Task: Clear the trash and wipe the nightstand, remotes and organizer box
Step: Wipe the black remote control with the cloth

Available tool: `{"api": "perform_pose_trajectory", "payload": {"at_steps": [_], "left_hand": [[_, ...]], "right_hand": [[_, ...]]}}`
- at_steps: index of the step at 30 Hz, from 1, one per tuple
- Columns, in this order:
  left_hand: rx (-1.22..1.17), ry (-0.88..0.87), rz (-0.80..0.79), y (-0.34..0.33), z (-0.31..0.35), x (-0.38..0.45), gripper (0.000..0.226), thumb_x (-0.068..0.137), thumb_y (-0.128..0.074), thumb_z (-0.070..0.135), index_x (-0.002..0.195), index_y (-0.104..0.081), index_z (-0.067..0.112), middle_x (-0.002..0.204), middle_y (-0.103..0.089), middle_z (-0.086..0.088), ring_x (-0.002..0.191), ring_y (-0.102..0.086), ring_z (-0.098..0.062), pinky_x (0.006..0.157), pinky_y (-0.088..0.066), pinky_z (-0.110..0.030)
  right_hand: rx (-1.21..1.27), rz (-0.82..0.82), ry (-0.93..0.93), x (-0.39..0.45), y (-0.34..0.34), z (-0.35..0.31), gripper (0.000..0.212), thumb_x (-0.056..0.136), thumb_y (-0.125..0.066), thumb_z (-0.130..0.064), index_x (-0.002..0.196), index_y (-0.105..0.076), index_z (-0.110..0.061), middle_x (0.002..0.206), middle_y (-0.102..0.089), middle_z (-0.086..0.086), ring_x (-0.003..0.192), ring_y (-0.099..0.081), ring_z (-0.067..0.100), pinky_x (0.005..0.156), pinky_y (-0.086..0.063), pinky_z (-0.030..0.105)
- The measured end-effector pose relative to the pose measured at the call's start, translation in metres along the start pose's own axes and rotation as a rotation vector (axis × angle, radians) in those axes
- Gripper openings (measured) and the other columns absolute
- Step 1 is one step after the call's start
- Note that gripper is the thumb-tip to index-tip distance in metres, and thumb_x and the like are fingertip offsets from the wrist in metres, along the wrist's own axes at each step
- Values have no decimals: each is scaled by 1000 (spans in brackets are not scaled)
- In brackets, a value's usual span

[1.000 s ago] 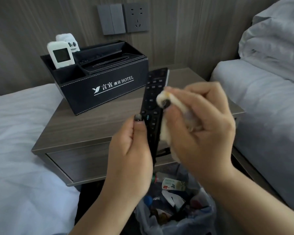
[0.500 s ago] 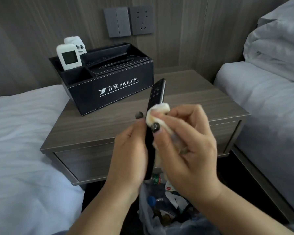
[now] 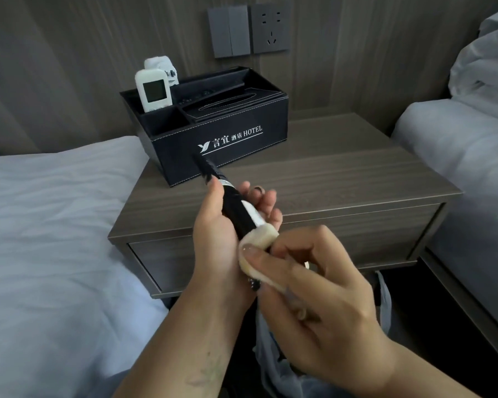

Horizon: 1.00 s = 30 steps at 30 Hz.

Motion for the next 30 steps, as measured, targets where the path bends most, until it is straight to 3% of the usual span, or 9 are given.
{"api": "perform_pose_trajectory", "payload": {"at_steps": [4,9,13,16,18,21,23,26,30], "left_hand": [[-223,90,-185,-11,-3,-11,38,97,-50,45,108,-39,11,106,-68,-20,86,-73,-33,78,-60,-39],[-335,83,-280,-12,7,-14,31,100,-47,40,109,-34,13,119,-65,-27,88,-73,-35,71,-61,-36],[-198,148,-316,-11,-1,-16,35,98,-47,49,113,-33,20,122,-68,-16,101,-71,-25,79,-56,-29],[-189,92,-294,-12,1,-15,31,100,-45,45,109,-32,17,124,-64,-23,104,-70,-31,102,-46,-36],[-116,41,-294,-12,0,-13,34,101,-42,45,112,-36,14,122,-65,-25,104,-70,-32,100,-48,-40],[124,115,-376,-12,-14,-14,64,96,-31,60,122,-61,10,124,-68,-9,116,-65,-21,100,-47,-35],[224,139,-417,-11,-21,-13,76,94,-23,66,131,-59,11,130,-65,-4,121,-61,-16,101,-48,-30],[179,105,-420,-9,-26,-10,74,95,-27,61,137,-52,7,135,-61,-7,125,-58,-15,104,-47,-28],[123,118,-537,-13,-37,-17,55,99,-37,46,140,-52,13,142,-55,1,135,-47,-15,118,-27,-33]], "right_hand": [[-114,69,28,0,3,4,22,86,-64,-3,107,-72,-1,96,-58,14,81,-55,9,78,-41,13],[-169,211,23,7,17,4,23,83,-64,2,106,-67,-2,93,-56,10,75,-59,21,64,-48,25],[-149,200,81,14,12,-8,20,88,-62,-2,108,-65,-1,98,-52,5,76,-55,12,69,-47,17],[-162,242,-16,15,15,4,27,83,-64,1,110,-64,-4,96,-52,7,84,-57,10,74,-46,15],[-166,280,-52,15,18,5,28,83,-63,0,110,-63,-3,97,-53,7,89,-55,6,79,-43,12],[-138,288,-39,16,14,-1,25,86,-60,-2,111,-64,0,101,-57,11,90,-60,16,81,-47,20],[-112,273,-73,17,11,1,23,89,-57,-3,109,-67,1,105,-61,13,97,-63,24,87,-49,28],[-40,226,-160,18,4,7,23,93,-52,-1,110,-67,5,116,-65,13,122,-58,24,103,-46,34],[-14,242,-244,22,4,13,29,95,-49,-5,118,-64,2,132,-60,9,133,-48,16,109,-42,39]]}}
Point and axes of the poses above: each hand's wrist, its own x-axis towards the middle knuckle, its own y-axis out of the back of the hand, z = x × y, the point moved 4 cm from there along x, towards the middle knuckle
